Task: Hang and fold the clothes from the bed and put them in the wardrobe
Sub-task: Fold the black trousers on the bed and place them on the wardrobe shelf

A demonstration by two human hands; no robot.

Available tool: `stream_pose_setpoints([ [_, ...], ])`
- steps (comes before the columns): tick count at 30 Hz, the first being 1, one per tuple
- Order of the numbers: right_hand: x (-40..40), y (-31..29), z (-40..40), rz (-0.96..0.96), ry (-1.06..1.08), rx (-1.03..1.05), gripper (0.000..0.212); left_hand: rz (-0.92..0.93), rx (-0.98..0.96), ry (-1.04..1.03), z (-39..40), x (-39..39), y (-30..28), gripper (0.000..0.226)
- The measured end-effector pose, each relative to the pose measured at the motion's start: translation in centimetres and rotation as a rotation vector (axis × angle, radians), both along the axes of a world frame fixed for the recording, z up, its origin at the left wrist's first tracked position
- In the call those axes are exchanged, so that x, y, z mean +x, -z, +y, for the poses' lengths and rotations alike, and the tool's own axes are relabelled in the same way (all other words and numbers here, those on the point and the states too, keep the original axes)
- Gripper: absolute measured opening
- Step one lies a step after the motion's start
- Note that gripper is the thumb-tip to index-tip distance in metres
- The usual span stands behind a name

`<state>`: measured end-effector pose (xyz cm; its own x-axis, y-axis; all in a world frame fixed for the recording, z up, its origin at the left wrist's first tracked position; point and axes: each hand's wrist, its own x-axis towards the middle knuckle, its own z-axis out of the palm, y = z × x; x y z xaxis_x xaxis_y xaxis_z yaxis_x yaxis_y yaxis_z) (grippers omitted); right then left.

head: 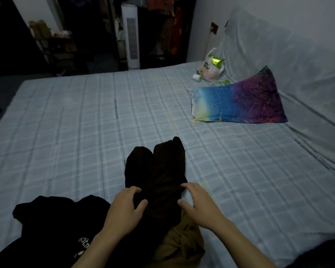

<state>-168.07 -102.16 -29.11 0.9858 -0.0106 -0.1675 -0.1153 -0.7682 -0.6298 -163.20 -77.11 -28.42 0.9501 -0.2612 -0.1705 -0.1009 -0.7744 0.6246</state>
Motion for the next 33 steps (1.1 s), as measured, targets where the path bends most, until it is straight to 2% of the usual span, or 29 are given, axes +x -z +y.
stream_pose_setpoints([
  [7,9.6,1.7,-2.9,0.014,-0.09,0.018,0.054,0.01,0.01,-0.113,-2.9,6.3,1.3,0.042],
  [15,19.1,4.0,-1.0,0.061,-0.116,0.029,0.055,0.09,0.02,-0.187,-0.5,14.1,4.5,0.044],
  [20,25.9,7.2,-0.5,0.092,-0.152,-0.044,0.054,0.145,0.023,-0.182,-0.2,19.9,7.6,0.045],
  [25,32.6,12.1,-0.7,0.02,-0.19,-0.261,0.051,0.187,0.068,-0.144,-1.3,25.6,11.5,0.046],
  [30,37.0,17.4,-1.3,0.273,-0.447,-0.629,0.082,0.267,0.247,0.01,-4.6,32.5,16.7,0.052],
  [33,38.1,19.4,-2.0,0.348,-0.465,-0.669,0.088,0.376,0.378,0.095,-6.1,35.7,19.3,0.062],
])
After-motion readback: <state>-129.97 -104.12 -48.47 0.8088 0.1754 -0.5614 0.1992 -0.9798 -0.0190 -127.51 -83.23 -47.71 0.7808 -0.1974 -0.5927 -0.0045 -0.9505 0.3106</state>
